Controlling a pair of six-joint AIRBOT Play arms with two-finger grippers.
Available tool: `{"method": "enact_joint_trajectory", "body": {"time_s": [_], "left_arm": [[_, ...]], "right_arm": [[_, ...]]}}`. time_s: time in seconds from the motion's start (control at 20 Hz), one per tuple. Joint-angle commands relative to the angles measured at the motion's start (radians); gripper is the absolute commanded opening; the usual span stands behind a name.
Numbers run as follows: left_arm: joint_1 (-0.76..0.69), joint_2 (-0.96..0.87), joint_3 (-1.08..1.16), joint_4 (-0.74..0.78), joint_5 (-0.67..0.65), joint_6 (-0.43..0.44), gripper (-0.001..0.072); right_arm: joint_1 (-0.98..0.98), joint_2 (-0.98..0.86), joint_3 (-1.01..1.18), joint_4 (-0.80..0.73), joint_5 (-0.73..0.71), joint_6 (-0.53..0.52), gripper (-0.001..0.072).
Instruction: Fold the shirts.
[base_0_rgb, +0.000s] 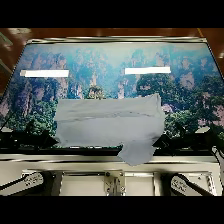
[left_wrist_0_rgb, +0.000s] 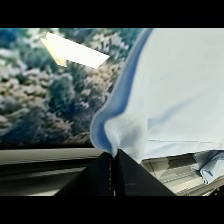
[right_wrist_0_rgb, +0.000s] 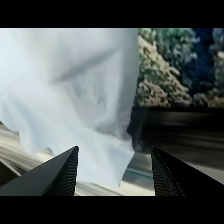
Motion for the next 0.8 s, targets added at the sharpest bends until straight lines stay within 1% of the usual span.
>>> {"method": "enact_joint_trajectory", "body": {"time_s": [0.0, 0.05, 0.1, 0.15, 0.2, 0.3, 0.4, 0.45, 0.55, 0.65, 0.75], "left_arm": [[0.000, 0.001, 0.000, -0.001, -0.001, 0.001, 0.0037], [0.000, 0.001, 0.000, -0.001, -0.001, 0.001, 0.0036], [0.000, 0.001, 0.000, -0.001, -0.001, 0.001, 0.0037], [0.000, 0.001, 0.000, -0.001, -0.001, 0.001, 0.0037], [0.000, 0.001, 0.000, -0.001, -0.001, 0.001, 0.0037], [0.000, 0.001, 0.000, -0.001, -0.001, 0.002, 0.0037], [0.000, 0.002, 0.000, -0.001, -0.002, 0.001, 0.0037], [0.001, 0.002, 0.005, 0.000, -0.001, 0.002, 0.0036], [0.000, 0.007, 0.040, -0.001, -0.005, 0.010, 0.0036], [0.000, 0.016, 0.101, -0.002, -0.034, 0.008, 0.0036], [0.000, 0.019, 0.177, -0.035, -0.069, 0.008, 0.0036]], "right_arm": [[0.001, -0.008, -0.041, 0.027, -0.082, -0.005, 0.0551], [0.001, -0.017, -0.043, 0.026, -0.098, -0.005, 0.0539], [0.001, -0.026, -0.043, 0.028, -0.113, -0.005, 0.0453], [0.001, -0.033, -0.043, 0.037, -0.130, -0.005, 0.0435], [0.012, -0.035, -0.043, 0.045, -0.146, -0.005, 0.0433], [0.092, -0.035, -0.043, 0.045, -0.190, 0.000, 0.0305], [0.186, -0.034, -0.026, 0.021, -0.185, 0.003, 0.0086], [0.211, -0.029, -0.004, -0.012, -0.153, 0.004, 0.0057], [0.214, 0.005, 0.061, -0.069, -0.078, 0.004, 0.0057], [0.201, 0.051, 0.148, -0.071, -0.027, 0.007, 0.0056], [0.199, 0.073, 0.258, -0.047, -0.031, 0.040, 0.0056]]}}
